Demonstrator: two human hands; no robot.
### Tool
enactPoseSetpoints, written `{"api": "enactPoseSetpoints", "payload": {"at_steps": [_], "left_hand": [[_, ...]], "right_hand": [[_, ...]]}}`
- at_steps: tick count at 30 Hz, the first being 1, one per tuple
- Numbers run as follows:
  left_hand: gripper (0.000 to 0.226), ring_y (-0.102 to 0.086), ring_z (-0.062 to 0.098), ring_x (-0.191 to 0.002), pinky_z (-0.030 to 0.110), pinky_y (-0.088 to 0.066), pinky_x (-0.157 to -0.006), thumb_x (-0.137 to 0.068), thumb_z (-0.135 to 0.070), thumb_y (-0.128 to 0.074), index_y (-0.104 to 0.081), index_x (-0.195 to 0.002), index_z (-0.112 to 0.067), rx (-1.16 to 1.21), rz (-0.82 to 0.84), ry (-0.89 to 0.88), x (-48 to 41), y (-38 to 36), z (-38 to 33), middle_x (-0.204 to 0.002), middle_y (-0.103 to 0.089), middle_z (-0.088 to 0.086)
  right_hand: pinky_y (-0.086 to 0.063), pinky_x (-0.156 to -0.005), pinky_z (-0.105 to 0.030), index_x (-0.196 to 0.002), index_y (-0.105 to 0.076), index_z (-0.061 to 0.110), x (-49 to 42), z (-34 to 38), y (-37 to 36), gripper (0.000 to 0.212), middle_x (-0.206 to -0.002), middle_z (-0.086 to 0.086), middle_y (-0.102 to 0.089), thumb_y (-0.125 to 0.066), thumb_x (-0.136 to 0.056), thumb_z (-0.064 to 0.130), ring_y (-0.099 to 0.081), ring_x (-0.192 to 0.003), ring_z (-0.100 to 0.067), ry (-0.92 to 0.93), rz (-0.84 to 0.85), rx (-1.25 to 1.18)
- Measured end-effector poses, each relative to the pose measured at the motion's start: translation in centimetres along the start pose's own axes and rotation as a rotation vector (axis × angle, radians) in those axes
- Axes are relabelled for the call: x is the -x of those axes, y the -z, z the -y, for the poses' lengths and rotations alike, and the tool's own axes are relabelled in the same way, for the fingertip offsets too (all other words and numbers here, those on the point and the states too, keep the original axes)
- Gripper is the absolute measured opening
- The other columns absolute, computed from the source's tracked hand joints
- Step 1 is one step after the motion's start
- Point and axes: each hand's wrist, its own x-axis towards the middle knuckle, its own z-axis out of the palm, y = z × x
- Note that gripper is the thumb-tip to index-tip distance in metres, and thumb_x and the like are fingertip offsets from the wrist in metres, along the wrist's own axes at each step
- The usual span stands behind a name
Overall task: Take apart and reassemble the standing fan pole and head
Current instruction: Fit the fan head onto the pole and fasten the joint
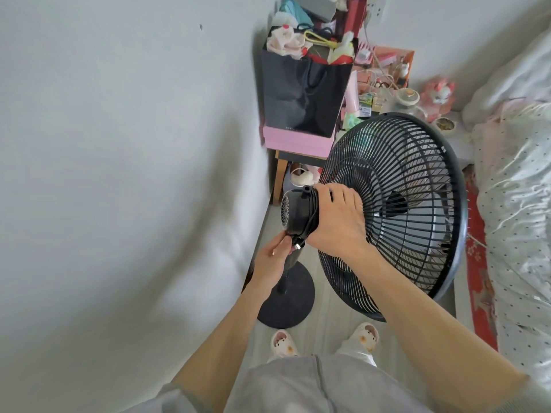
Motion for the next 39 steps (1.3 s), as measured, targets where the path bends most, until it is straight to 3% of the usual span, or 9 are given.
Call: {"api": "enactPoseSetpoints", "payload": {"at_steps": [2,8,13,17,20,26,31,35,39], "left_hand": [[0.025,-0.064,-0.005,-0.102,0.011,-0.046,-0.080,-0.104,-0.035,-0.050,-0.060,-0.115,-0.054,-0.037,0.039,-0.029,0.2,-0.1,0.0,-0.097,-0.068,-0.037],[0.017,-0.063,0.002,-0.104,0.010,-0.045,-0.076,-0.103,-0.032,-0.053,-0.061,-0.115,-0.040,-0.039,0.027,-0.056,0.0,0.1,0.0,-0.110,-0.065,-0.021],[0.035,-0.057,0.013,-0.114,0.027,-0.046,-0.092,-0.102,-0.050,-0.040,-0.044,-0.134,-0.036,-0.175,0.089,-0.063,-0.1,-0.2,0.5,-0.123,-0.059,-0.008],[0.033,-0.059,0.011,-0.105,0.020,-0.047,-0.081,-0.101,-0.049,-0.043,-0.048,-0.131,-0.036,-0.212,0.073,-0.084,-0.4,0.4,0.1,-0.109,-0.063,-0.011],[0.027,-0.062,0.009,-0.103,0.031,-0.053,-0.088,-0.101,-0.051,-0.043,-0.048,-0.125,-0.040,-0.235,0.088,-0.080,-0.8,0.6,0.4,-0.109,-0.066,-0.008],[0.025,-0.064,0.013,-0.085,0.035,-0.055,-0.082,-0.100,-0.049,-0.047,-0.052,-0.120,-0.033,-0.289,0.096,-0.044,-1.5,1.2,0.5,-0.102,-0.070,0.011],[0.016,-0.045,0.001,-0.044,0.015,-0.035,-0.049,-0.098,-0.035,-0.061,-0.069,-0.106,-0.025,-0.146,0.135,0.025,-1.9,2.1,-0.7,-0.085,-0.064,0.009],[0.025,-0.045,0.000,-0.038,0.012,-0.032,-0.043,-0.096,-0.027,-0.066,-0.074,-0.117,-0.018,-0.068,0.164,0.115,-2.2,2.6,-1.7,-0.096,-0.070,0.006],[0.025,-0.028,0.009,-0.040,0.021,-0.024,-0.046,-0.088,-0.030,-0.074,-0.078,-0.109,-0.017,-0.045,0.138,0.185,-2.8,2.7,-1.7,-0.074,-0.063,0.003]], "right_hand": [[-0.016,-0.120,-0.041,-0.141,-0.038,0.018,0.0,0.0,0.1,0.093,-0.138,-0.004,-0.044,-0.074,-0.058,0.036,-0.035,-0.135,-0.027,-0.010,0.011,-0.004],[-0.016,-0.121,-0.041,-0.143,-0.037,0.017,0.1,0.2,0.4,0.096,-0.140,-0.006,-0.043,-0.074,-0.057,0.035,-0.033,-0.136,-0.028,-0.015,0.025,-0.006],[-0.019,-0.120,-0.042,-0.141,-0.039,0.016,0.1,0.4,0.2,0.094,-0.137,-0.007,-0.045,-0.075,-0.056,0.034,-0.036,-0.134,-0.029,-0.010,0.009,-0.002],[-0.020,-0.120,-0.042,-0.141,-0.040,0.016,-0.1,0.1,0.1,0.094,-0.136,-0.006,-0.046,-0.075,-0.057,0.038,-0.037,-0.134,-0.029,-0.008,-0.002,0.005],[-0.020,-0.120,-0.042,-0.141,-0.039,0.016,-0.1,0.1,0.2,0.094,-0.137,-0.007,-0.045,-0.075,-0.057,0.038,-0.037,-0.134,-0.029,-0.008,0.010,0.007],[-0.018,-0.121,-0.043,-0.142,-0.038,0.015,0.1,0.6,0.1,0.095,-0.138,-0.007,-0.044,-0.074,-0.056,0.036,-0.035,-0.136,-0.029,0.010,0.016,0.015],[-0.018,-0.121,-0.042,-0.144,-0.036,0.016,-0.1,0.4,0.2,0.097,-0.139,-0.006,-0.043,-0.073,-0.056,0.037,-0.034,-0.136,-0.028,-0.002,0.031,0.012],[-0.016,-0.121,-0.040,-0.143,-0.037,0.017,-0.1,0.1,0.5,0.095,-0.139,-0.005,-0.042,-0.074,-0.057,0.035,-0.033,-0.136,-0.028,-0.006,0.041,-0.014],[-0.015,-0.121,-0.040,-0.143,-0.036,0.017,-0.2,0.2,0.5,0.095,-0.140,-0.006,-0.041,-0.073,-0.058,0.035,-0.032,-0.136,-0.028,-0.012,0.050,-0.007]]}}
